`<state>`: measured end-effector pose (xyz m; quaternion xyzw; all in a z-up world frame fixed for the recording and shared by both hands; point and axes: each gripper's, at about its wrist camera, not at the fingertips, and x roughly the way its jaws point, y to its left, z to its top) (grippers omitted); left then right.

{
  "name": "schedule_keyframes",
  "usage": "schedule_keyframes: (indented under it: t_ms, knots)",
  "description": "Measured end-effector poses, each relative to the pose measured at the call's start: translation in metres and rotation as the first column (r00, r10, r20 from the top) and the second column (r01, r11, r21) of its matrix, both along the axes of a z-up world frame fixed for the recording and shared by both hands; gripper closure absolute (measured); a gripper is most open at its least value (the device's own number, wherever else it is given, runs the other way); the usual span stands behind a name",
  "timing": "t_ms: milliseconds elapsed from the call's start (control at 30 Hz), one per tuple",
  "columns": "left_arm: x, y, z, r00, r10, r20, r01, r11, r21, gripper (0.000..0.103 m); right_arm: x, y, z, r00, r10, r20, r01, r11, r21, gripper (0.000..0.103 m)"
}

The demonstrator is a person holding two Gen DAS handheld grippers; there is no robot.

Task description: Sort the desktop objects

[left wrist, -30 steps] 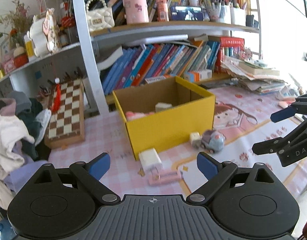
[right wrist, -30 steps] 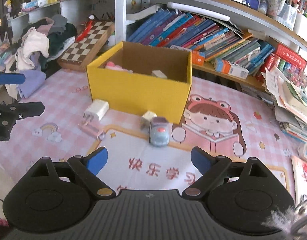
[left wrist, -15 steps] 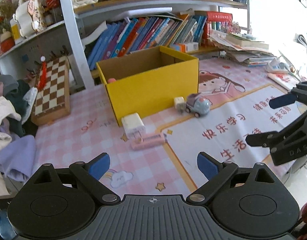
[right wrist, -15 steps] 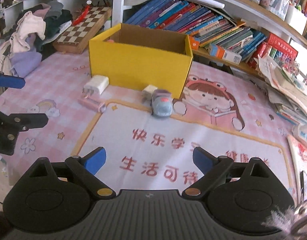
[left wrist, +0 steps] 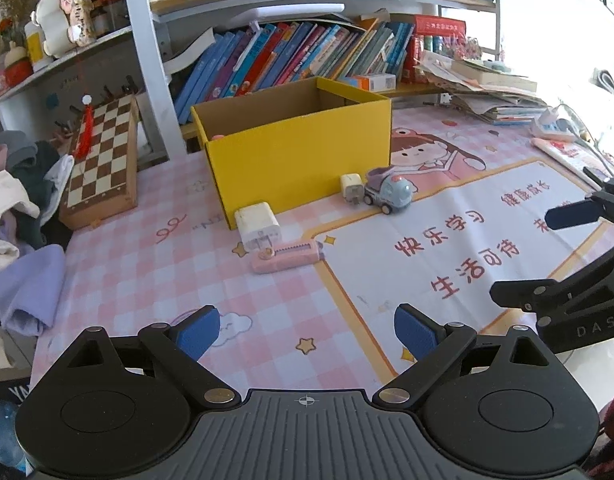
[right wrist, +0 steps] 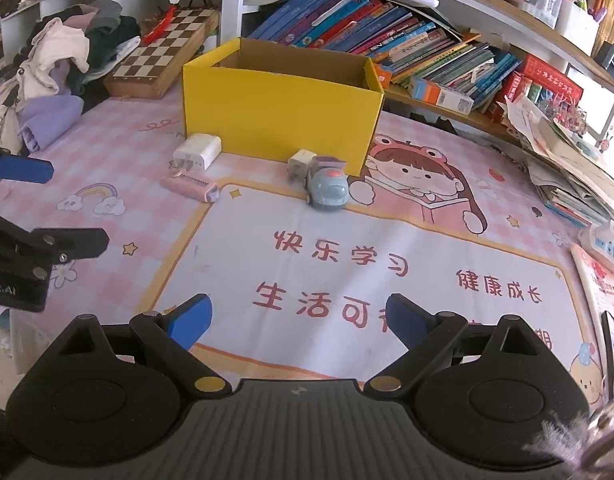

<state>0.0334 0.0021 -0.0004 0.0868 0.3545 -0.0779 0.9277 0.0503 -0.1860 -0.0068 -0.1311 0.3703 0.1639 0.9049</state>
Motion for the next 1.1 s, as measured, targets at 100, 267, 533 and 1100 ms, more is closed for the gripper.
schedule_keyframes:
  t_ms: [100, 267, 533, 1100]
  knots:
    - [-0.001, -0.002, -0.001, 1.000, -0.004, -0.001, 0.004, 1.000, -0.004, 0.007, 0.001, 0.002, -0.001, 1.000, 0.009, -0.008, -0.009, 1.000, -0.002, 0.009]
    - [0.000, -0.005, -0.003, 1.000, -0.012, -0.005, 0.012, 1.000, 0.010, 0.007, 0.003, 0.006, -0.002, 0.999, 0.028, -0.017, -0.028, 1.000, -0.005, 0.009]
    - [0.008, 0.002, -0.004, 1.000, 0.028, -0.008, -0.028, 1.000, 0.002, 0.007, 0.009, 0.007, -0.002, 0.999, 0.041, -0.023, -0.041, 0.999, -0.005, 0.009]
    - [0.015, -0.002, -0.009, 0.999, 0.026, -0.029, -0.027, 1.000, -0.010, 0.007, 0.024, 0.001, -0.006, 0.997, 0.053, -0.055, -0.052, 0.999, 0.016, 0.009]
